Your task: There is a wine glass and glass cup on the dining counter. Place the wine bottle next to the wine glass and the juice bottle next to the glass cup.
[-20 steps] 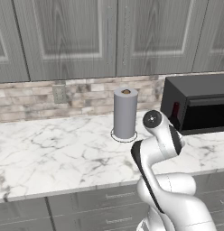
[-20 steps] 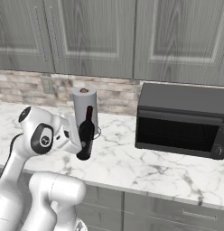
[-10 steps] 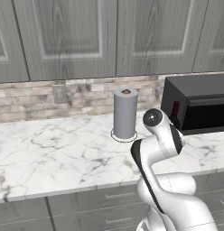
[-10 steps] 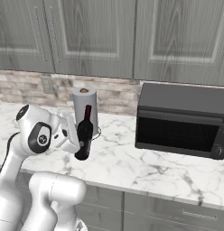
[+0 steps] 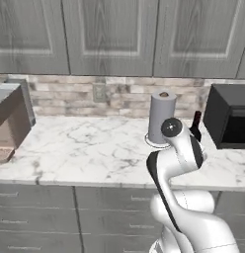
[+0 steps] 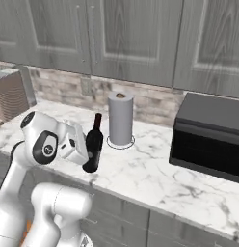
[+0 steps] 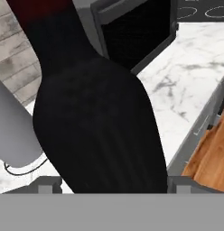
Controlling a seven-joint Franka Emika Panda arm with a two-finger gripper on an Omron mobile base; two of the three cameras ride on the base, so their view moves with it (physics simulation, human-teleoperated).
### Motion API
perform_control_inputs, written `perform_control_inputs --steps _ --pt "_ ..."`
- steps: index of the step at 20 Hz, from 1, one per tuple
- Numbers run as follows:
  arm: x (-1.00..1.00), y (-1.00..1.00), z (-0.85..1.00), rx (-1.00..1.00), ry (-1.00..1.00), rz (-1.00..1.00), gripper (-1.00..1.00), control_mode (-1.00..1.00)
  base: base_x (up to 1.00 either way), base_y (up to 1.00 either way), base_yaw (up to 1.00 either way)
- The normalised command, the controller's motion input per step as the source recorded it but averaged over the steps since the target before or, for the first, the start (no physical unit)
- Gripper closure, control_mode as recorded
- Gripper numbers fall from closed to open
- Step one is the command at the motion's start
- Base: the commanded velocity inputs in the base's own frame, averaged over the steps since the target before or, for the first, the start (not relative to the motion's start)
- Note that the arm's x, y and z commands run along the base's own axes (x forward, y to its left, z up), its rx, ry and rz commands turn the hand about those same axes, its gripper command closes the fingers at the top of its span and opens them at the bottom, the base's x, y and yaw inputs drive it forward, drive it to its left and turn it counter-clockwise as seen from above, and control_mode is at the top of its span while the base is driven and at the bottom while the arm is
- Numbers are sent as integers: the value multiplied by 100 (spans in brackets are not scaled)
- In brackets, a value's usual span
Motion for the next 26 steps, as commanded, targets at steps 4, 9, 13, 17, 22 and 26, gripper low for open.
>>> perform_control_inputs --steps 4,9,13,17,22,26 --pt "0 0 0 0 0 0 100 100 -31 12 79" --pt "0 0 0 0 0 0 100 100 -26 8 89" --pt "0 0 0 0 0 0 100 100 -14 3 99" --pt "0 0 0 0 0 0 100 100 -6 1 100" --pt "0 0 0 0 0 0 100 100 -5 2 100" --pt "0 0 0 0 0 0 100 100 -4 0 100"
